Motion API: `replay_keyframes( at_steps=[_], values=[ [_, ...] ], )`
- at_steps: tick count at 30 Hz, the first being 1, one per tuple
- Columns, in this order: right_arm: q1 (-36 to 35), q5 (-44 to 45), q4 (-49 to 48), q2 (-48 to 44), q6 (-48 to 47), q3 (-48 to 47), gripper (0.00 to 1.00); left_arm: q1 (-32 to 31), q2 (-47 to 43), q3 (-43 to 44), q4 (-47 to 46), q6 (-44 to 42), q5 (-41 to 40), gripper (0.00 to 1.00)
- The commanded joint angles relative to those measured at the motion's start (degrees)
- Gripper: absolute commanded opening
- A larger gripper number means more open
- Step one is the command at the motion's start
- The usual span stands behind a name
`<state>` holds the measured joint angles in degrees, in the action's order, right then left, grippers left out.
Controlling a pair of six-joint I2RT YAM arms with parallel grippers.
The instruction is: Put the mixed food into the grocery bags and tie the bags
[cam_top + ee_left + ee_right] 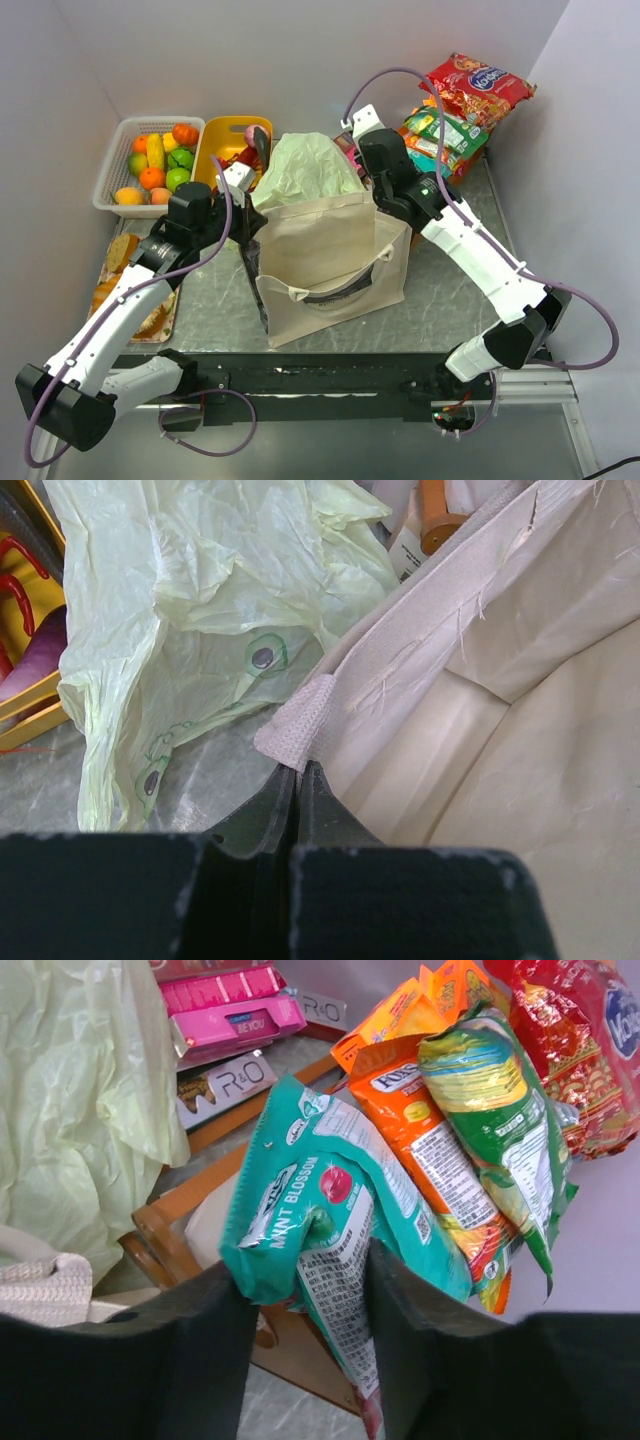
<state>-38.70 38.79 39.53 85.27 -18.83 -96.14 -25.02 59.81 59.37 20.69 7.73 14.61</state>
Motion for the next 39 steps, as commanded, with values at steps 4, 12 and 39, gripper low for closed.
replay_keyframes(
  at_steps=[4,12,39],
  values=[
    [0.2,-0.11,-4.9,-5.2,-3.05,2.35,0.28,0.93,-0.05,0.13,-1.18,0.54,1.21,0.01],
    [-1.11,-6.71,-4.11,-13.29,-2.44,4.21,0.0,1.2,0.22,0.39,-0.91,0.54,3.05,0.01],
    [-14.74,-47.07,2.03,-18.48,10.73,11.94,0.8,1.99,0.39,0.74,-1.88,0.71,4.81,0.01]
  ],
)
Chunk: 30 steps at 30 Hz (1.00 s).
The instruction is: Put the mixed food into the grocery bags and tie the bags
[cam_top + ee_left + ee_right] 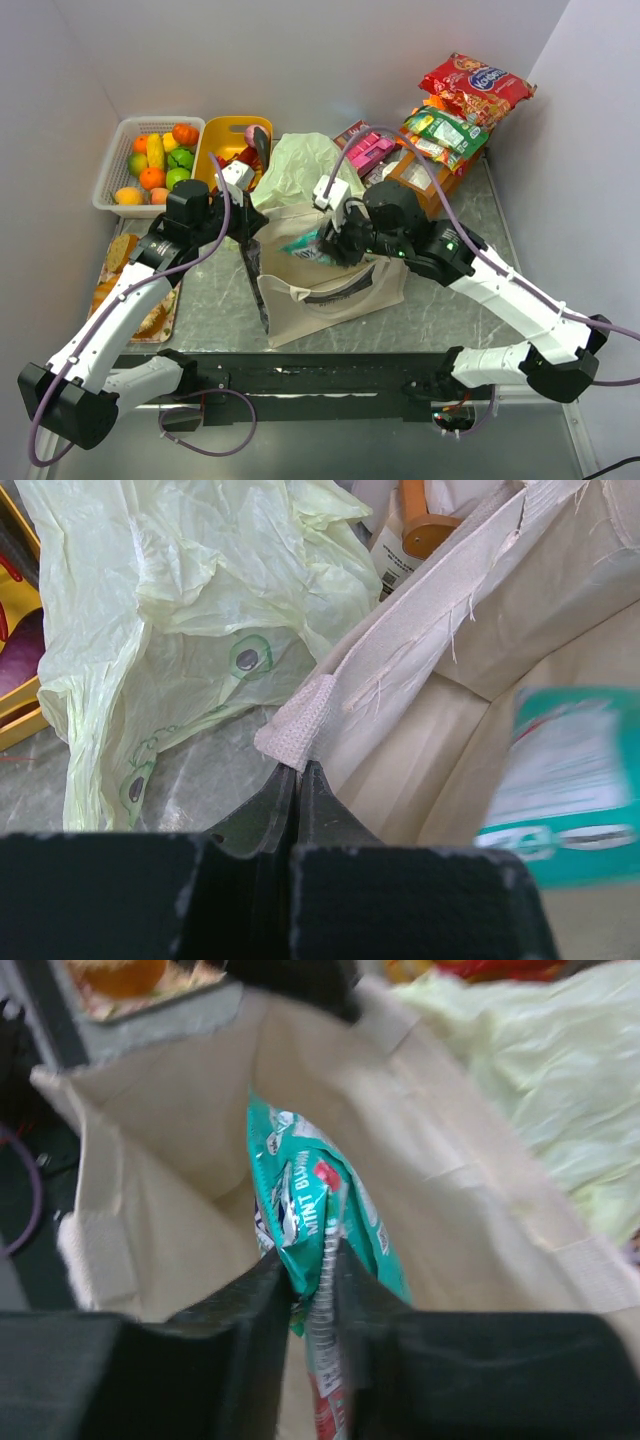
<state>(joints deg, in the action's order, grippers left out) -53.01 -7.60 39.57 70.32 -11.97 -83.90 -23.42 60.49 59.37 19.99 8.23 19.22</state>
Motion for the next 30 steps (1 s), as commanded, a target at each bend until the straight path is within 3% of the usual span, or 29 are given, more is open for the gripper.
replay_keyframes(
  at_steps=[1,3,8,15,18,30],
  values=[
    [-0.34,3.86,2.96,-3.61,4.4,-0.48,0.89,0.39,-0.28,0.74,-1.09,0.21,0.37,0.01],
    [0.45,7.49,4.89,-4.14,5.81,-0.91,1.0,0.39,-0.37,0.57,-1.18,0.21,0.64,0.01],
    [5.81,24.24,4.2,-6.08,6.26,-5.3,0.99,0.39,-0.37,0.39,-1.36,0.38,0.73,0.01],
    [18.64,35.88,-1.34,1.64,-0.23,-13.11,0.93,0.48,-0.28,-0.05,-1.44,0.56,1.25,0.01],
    [23.21,37.38,-4.58,7.79,-5.4,-15.07,0.85,0.39,-0.11,0.04,-1.44,0.56,1.34,0.01],
    [30.25,34.05,-15.56,18.79,-17.82,-21.04,0.85,0.57,0.24,-0.14,-1.18,0.38,1.17,0.01]
  ],
)
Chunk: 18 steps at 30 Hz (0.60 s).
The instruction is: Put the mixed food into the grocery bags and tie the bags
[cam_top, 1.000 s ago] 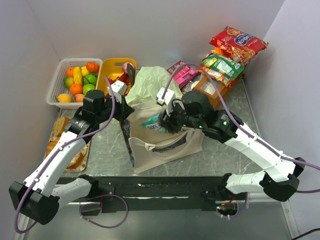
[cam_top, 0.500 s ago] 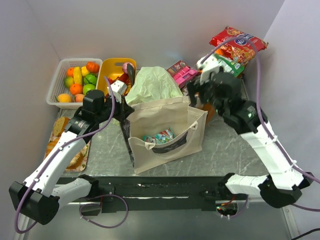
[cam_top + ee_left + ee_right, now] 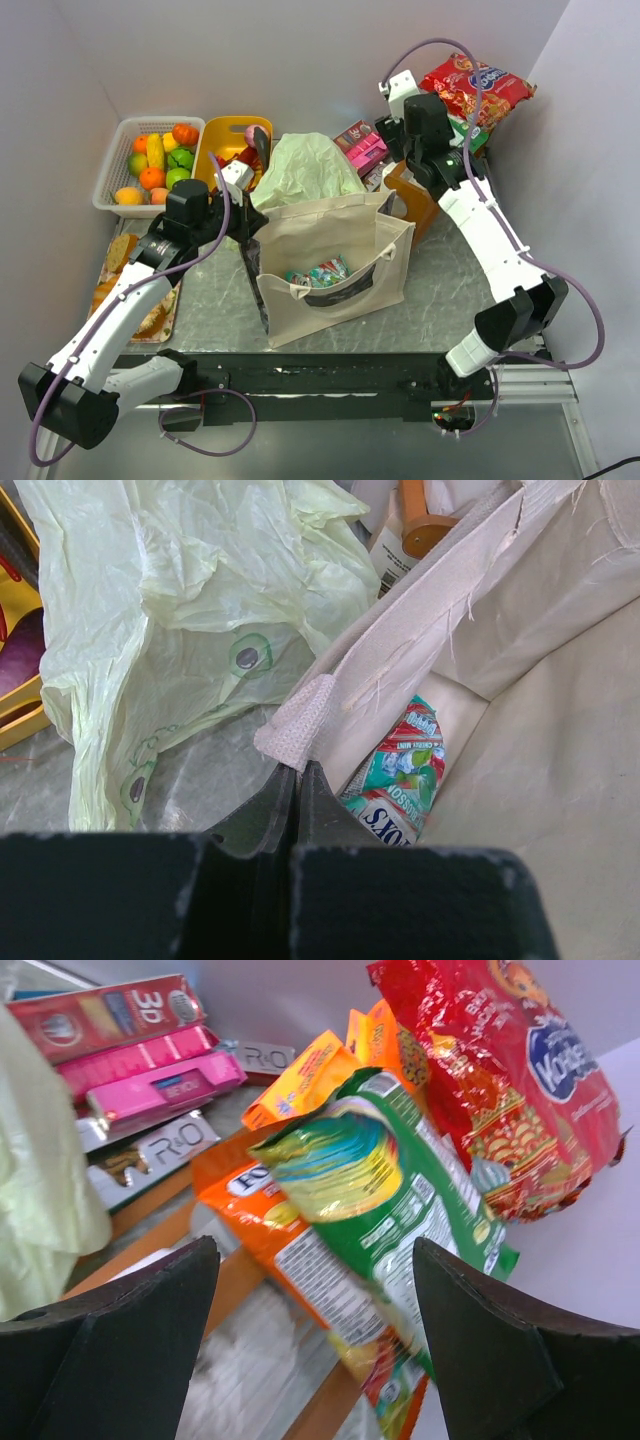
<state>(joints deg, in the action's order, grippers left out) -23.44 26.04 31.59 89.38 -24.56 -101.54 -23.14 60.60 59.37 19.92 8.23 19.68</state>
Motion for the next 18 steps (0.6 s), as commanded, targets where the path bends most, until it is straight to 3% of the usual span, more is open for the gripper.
replay_keyframes(
  at_steps=[1,18],
  values=[
    [0.94,0.33,-7.6,0.26,-5.59,-3.75,0.85,0.2,0.31,-0.14,-1.11,0.47,0.71,0.01],
    [4.98,-2.84,-0.48,9.05,-4.98,-10.43,0.73,0.28,0.22,0.04,-0.76,0.12,0.09,0.01]
  ],
)
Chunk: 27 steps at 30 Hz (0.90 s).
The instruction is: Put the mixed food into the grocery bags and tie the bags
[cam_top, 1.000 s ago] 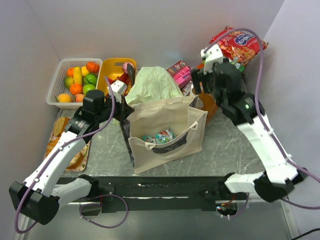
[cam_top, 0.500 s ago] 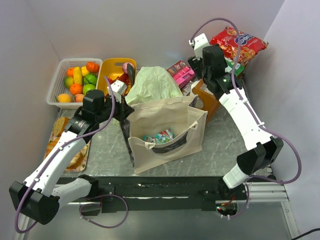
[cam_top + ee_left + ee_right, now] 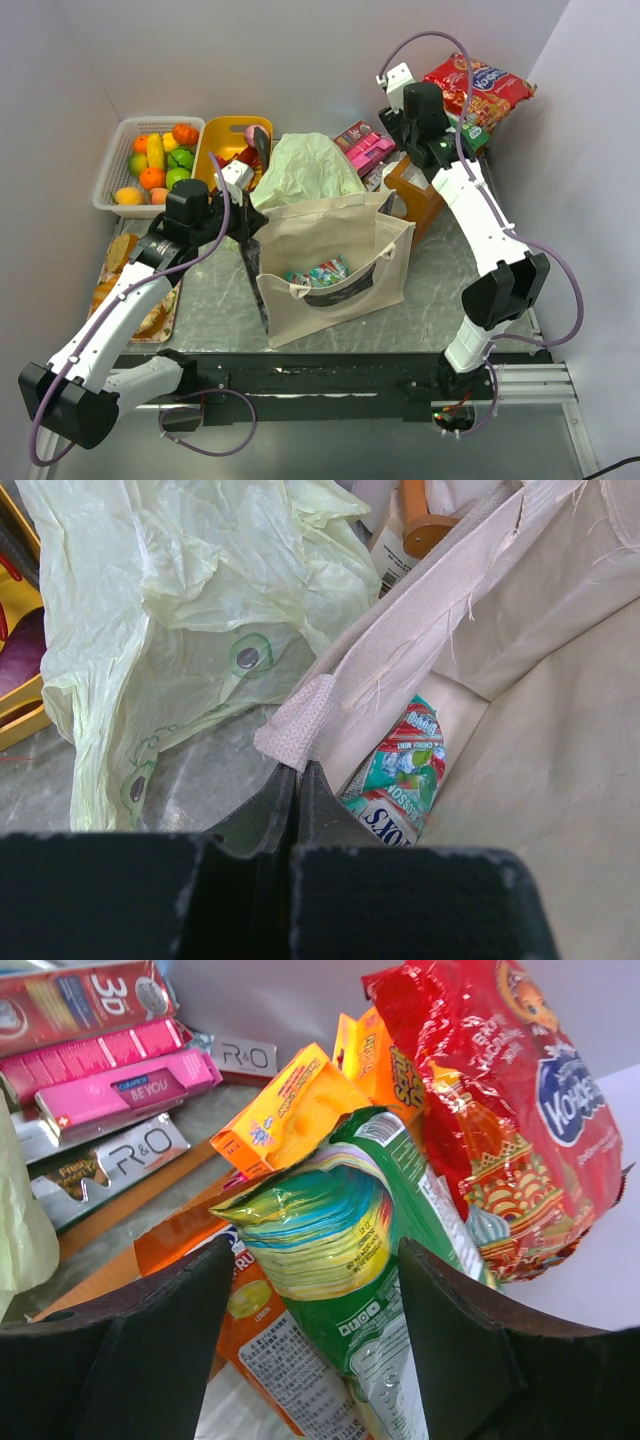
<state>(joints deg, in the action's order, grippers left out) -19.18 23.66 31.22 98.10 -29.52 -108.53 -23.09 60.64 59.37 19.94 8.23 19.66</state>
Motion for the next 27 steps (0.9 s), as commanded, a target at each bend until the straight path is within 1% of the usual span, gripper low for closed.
replay_keyframes(
  at_steps=[1,3,4,6,8,9,10,12,13,15,16,18,19,20,21,22,23,25,26,27],
  values=[
    [0.9,-0.63,0.5,0.51,0.25,-3.79,0.72,0.24,0.0,0.04,-0.87,0.21,0.12,0.01],
    [1.07,-0.72,1.03,0.6,0.51,-4.06,0.69,0.24,-0.08,-0.05,-0.79,0.21,0.03,0.01],
    [1.16,-0.72,0.69,0.42,0.43,-3.62,0.64,0.24,-0.17,0.04,-0.78,0.21,-0.06,0.01],
    [1.25,-0.37,-0.8,-0.11,-0.1,-2.04,0.59,0.24,-0.17,0.04,-0.78,0.03,-0.24,0.01],
    [1.25,0.51,-1.77,-0.46,-1.68,-1.08,0.5,0.24,-0.26,0.04,-0.87,0.12,-0.15,0.01],
    [1.25,1.03,-2.74,-0.55,-2.21,-0.81,0.45,0.24,-0.17,-0.05,-0.87,0.12,-0.06,0.01],
    [1.42,1.12,-2.75,-0.55,-3.25,-0.81,0.32,0.24,-0.26,0.04,-0.87,0.21,-0.15,0.01],
    [1.34,0.95,-3.18,-0.81,-4.05,-1.42,0.23,0.24,-0.26,0.04,-0.87,0.12,0.11,0.01],
    [1.25,1.04,-3.19,-0.9,-4.49,-1.86,0.14,0.24,-0.26,0.04,-0.87,0.29,0.12,0.01],
    [1.16,1.56,-3.01,-1.86,-4.5,-3.44,0.07,0.24,-0.35,-0.05,-1.13,0.38,0.46,0.01],
    [0.64,1.48,-3.18,-2.47,-4.41,-4.14,0.0,0.24,-0.35,0.04,-1.22,0.38,0.64,0.01],
    [-1.02,3.39,-4.23,-5.37,-5.54,-3.88,0.0,0.24,-0.35,-0.05,-1.57,0.47,0.99,0.01],
    [-4.69,4.89,-7.37,-8.08,-8.07,-2.32,0.0,0.33,-0.35,0.13,-1.58,0.73,1.17,0.01],
    [-6.81,6.64,-9.75,-9.67,-9.84,-0.73,0.0,0.33,-0.18,0.13,-1.66,0.74,1.34,0.01],
    [-9.71,10.75,-12.39,-11.43,-13.69,1.11,0.0,0.42,-0.17,0.13,-1.84,0.82,1.08,0.01],
    [-14.09,12.62,-17.55,-14.14,-15.12,4.26,0.0,0.42,-0.26,0.13,-1.93,0.82,1.17,0.01],
    [-16.13,13.77,-17.43,-15.04,-15.22,4.55,0.0,0.5,-0.26,0.13,-2.01,0.82,1.43,0.01],
    [-18.08,11.95,-12.0,-16.27,-9.01,1.67,0.0,0.68,-0.52,-0.05,-2.19,0.65,1.35,0.01],
    [-19.91,10.72,-6.67,-16.8,-6.37,0.87,0.0,0.68,-0.79,-0.14,-2.19,0.56,1.52,0.01],
    [-20.98,9.14,-4.96,-17.68,-2.86,0.69,0.0,0.68,-0.96,-0.31,-2.28,0.56,1.35,0.01]
  ],
)
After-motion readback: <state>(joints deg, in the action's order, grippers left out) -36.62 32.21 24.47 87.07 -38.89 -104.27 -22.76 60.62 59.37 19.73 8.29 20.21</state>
